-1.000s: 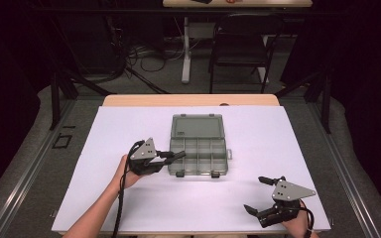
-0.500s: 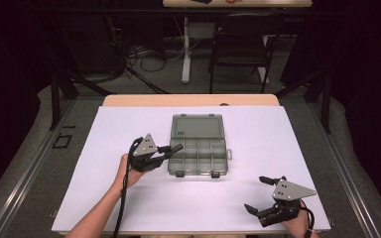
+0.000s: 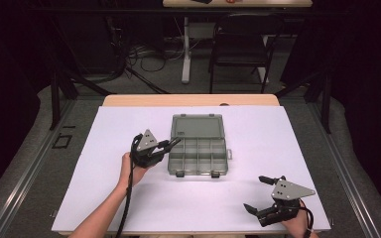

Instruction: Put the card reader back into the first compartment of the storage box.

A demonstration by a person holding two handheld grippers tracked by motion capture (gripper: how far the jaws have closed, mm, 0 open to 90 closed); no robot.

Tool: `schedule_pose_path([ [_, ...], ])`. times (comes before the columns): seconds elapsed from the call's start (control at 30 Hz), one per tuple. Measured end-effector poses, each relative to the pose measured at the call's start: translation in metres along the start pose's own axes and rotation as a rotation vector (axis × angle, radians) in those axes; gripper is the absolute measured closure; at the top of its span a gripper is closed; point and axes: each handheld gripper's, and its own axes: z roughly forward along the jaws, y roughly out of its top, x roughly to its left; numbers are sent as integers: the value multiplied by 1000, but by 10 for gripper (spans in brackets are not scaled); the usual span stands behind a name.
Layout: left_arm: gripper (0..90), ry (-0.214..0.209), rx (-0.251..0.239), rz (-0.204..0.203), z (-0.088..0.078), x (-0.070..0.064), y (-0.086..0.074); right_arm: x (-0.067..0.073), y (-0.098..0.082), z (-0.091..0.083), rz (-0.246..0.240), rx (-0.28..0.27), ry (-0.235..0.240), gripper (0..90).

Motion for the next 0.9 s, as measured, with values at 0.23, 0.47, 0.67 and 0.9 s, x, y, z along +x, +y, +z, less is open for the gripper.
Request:
schedule_pose_path([
  [0.23, 744, 14, 12, -53, 8, 1, 0, 0, 0, 1, 0, 10, -7, 0],
  [0.47, 744, 40, 31, -80, 17, -1, 3, 0, 0, 0, 3, 4, -9, 0],
  [0.67, 744, 70, 52, -107, 24, -1, 2, 0, 0, 0, 1, 5, -7, 0],
  [0.9, 710, 87, 79, -132, 32, -1, -1, 1, 0, 0, 0, 9, -3, 0],
])
